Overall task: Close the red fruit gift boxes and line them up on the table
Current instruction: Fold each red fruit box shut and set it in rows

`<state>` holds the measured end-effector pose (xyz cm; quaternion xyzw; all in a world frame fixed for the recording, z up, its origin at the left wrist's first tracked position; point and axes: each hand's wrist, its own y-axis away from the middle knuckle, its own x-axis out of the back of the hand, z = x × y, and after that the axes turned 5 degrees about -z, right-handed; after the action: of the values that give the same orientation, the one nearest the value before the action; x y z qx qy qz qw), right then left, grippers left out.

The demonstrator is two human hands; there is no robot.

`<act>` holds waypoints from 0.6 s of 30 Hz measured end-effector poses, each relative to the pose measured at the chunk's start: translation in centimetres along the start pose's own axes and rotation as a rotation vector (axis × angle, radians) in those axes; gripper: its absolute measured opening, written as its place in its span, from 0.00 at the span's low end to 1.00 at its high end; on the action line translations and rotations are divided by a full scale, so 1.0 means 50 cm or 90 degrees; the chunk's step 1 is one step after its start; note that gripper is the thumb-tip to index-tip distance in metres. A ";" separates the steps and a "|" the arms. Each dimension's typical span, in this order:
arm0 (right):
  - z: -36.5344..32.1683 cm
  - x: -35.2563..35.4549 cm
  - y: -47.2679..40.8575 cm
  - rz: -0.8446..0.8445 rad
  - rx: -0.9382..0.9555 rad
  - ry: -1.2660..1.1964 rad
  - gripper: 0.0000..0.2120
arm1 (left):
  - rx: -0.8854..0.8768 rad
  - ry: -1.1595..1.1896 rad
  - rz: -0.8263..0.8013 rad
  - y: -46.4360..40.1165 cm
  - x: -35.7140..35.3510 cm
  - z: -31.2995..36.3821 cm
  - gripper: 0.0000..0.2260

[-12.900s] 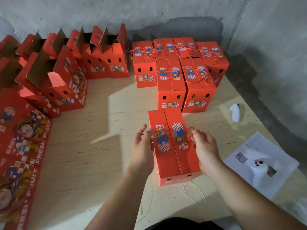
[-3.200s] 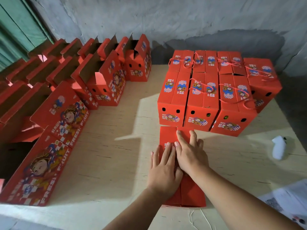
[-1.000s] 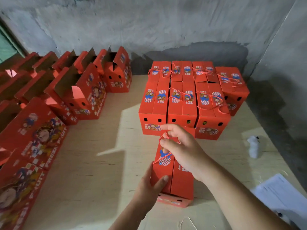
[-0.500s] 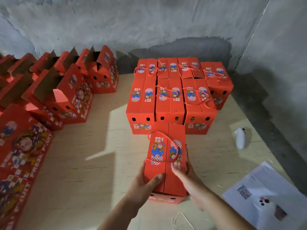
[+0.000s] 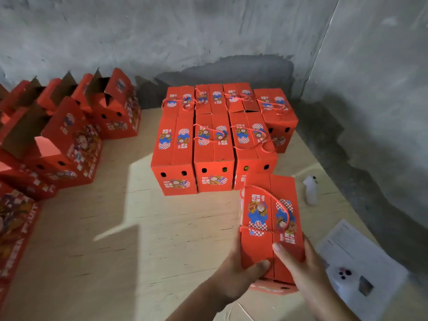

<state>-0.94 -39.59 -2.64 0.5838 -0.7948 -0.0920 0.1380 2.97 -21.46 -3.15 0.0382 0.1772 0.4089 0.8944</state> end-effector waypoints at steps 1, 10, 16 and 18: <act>-0.004 0.020 -0.006 0.021 -0.002 -0.005 0.29 | 0.003 -0.010 -0.020 -0.020 -0.011 0.007 0.37; -0.082 0.161 -0.146 0.027 0.032 -0.062 0.25 | 0.041 -0.059 -0.104 -0.231 -0.052 0.093 0.45; -0.147 0.192 -0.290 0.005 0.058 -0.056 0.25 | 0.047 -0.046 -0.077 -0.361 -0.021 0.174 0.42; -0.155 0.196 -0.330 0.008 0.053 -0.070 0.25 | 0.039 -0.058 -0.075 -0.395 -0.010 0.186 0.41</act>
<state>13.73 -53.78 0.72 0.5781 -0.8080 -0.0899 0.0701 20.06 -34.20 1.46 0.0737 0.1504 0.3480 0.9224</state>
